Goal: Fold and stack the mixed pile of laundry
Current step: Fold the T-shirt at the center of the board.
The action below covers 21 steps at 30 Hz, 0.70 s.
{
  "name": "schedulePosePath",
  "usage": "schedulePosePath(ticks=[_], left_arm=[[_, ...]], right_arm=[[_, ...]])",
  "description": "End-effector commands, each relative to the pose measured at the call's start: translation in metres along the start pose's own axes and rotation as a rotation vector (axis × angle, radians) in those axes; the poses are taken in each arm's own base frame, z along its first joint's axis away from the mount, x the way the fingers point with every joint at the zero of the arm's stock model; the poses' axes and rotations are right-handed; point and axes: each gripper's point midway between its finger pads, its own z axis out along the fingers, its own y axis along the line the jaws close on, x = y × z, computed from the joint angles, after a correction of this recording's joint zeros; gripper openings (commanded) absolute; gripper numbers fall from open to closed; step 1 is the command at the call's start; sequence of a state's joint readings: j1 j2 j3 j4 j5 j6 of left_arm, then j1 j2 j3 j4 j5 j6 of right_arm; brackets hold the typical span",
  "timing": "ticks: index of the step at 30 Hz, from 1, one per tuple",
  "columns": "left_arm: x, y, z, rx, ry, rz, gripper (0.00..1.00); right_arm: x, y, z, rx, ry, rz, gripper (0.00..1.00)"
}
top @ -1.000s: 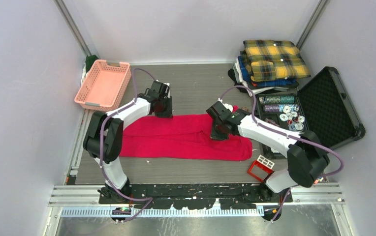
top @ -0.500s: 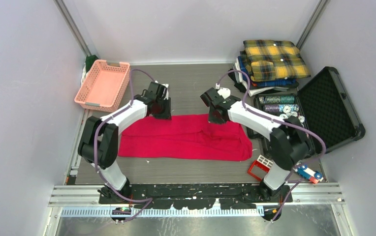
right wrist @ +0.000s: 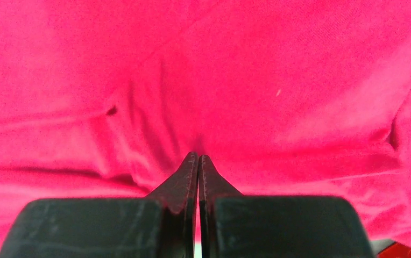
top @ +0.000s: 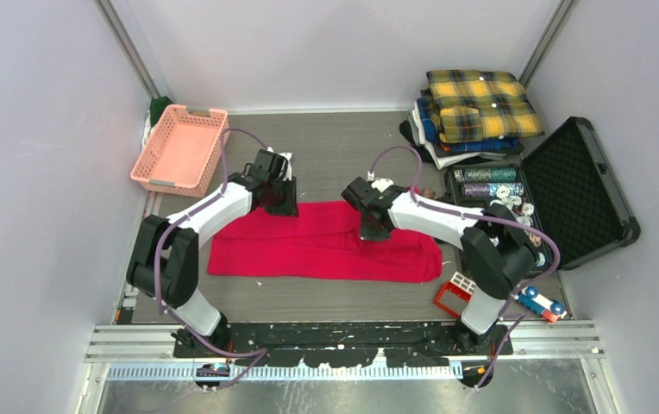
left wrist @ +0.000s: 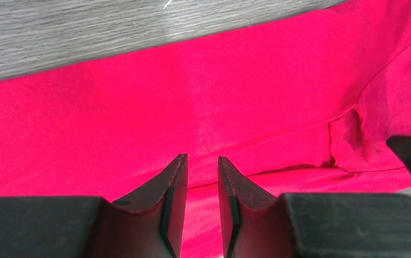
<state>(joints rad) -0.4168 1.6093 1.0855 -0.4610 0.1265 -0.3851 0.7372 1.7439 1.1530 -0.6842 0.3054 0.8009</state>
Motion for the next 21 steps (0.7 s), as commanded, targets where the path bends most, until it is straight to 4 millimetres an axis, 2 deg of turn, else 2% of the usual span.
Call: schedulePosePath(ticks=[1, 5, 8, 12, 15, 17, 21], left_arm=[[-0.011, -0.008, -0.009, 0.035, -0.038, 0.007, 0.29], [-0.012, -0.008, -0.011, 0.032, -0.041, 0.010, 0.29], [-0.012, -0.006, -0.014, 0.021, -0.051, 0.012, 0.29], [-0.008, 0.005, -0.014, -0.035, -0.049, 0.013, 0.32], [-0.003, 0.015, -0.013, -0.095, -0.040, 0.010, 0.37], [0.003, 0.019, -0.011, -0.112, -0.028, 0.004, 0.41], [0.017, 0.035, -0.004, -0.192, -0.001, -0.020, 0.50]], right_arm=[[0.014, 0.005, -0.025, -0.022, -0.033, 0.043, 0.06], [0.041, 0.007, -0.022, -0.019, 0.000, 0.034, 0.05], [0.044, 0.011, -0.028, -0.029, -0.019, 0.035, 0.05], [0.024, 0.009, -0.043, -0.022, -0.091, 0.045, 0.06], [0.005, 0.007, -0.060, -0.016, -0.160, 0.053, 0.16], [-0.006, 0.006, -0.068, -0.018, -0.200, 0.065, 0.26], [-0.019, 0.002, -0.068, 0.009, -0.235, 0.104, 0.42]])
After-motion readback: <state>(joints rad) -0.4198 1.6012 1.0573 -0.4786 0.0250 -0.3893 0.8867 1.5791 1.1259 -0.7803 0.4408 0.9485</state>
